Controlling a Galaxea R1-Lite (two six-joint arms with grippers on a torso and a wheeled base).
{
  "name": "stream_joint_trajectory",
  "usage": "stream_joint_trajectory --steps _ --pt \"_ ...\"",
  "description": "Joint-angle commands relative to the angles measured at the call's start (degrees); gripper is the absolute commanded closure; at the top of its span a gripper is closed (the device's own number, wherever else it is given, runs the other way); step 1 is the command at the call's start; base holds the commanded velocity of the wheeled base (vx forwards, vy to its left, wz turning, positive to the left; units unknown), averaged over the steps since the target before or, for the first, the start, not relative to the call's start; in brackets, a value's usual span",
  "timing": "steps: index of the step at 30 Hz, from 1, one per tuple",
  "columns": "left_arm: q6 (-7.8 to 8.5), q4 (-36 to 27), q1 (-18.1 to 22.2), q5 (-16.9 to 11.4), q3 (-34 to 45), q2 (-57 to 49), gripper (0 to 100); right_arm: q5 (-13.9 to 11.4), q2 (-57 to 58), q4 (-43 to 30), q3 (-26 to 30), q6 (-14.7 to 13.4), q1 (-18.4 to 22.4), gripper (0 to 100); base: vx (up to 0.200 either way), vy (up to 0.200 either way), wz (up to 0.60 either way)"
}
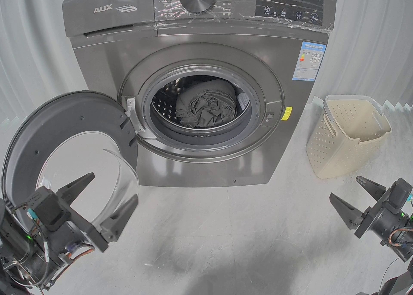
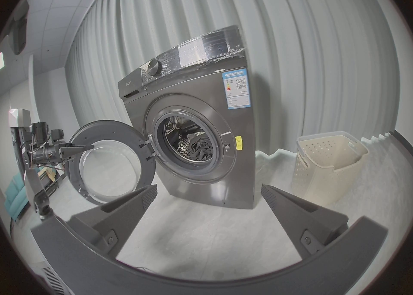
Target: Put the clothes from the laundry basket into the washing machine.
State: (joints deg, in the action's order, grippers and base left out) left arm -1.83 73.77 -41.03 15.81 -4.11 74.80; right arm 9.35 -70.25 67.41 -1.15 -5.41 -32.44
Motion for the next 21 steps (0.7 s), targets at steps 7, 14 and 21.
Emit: stream_joint_trajectory --steps 7,14,21 --pt "0.25 -17.95 12.91 -0.69 4.11 -23.47 0 -0.30 20.95 -19.34 1.15 3.83 12.84 0 -0.057 0.000 0.00" --pt "-1.95 -38.61 18.97 -1.22 4.11 -42.37 0 -0.56 38.88 -40.26 1.06 4.18 18.82 0 -0.171 0.000 0.00" --pt "-2.30 -51.53 23.37 -4.65 4.11 -52.30 0 -1.09 50.04 -49.31 1.06 4.45 24.88 0 0.000 0.000 0.00"
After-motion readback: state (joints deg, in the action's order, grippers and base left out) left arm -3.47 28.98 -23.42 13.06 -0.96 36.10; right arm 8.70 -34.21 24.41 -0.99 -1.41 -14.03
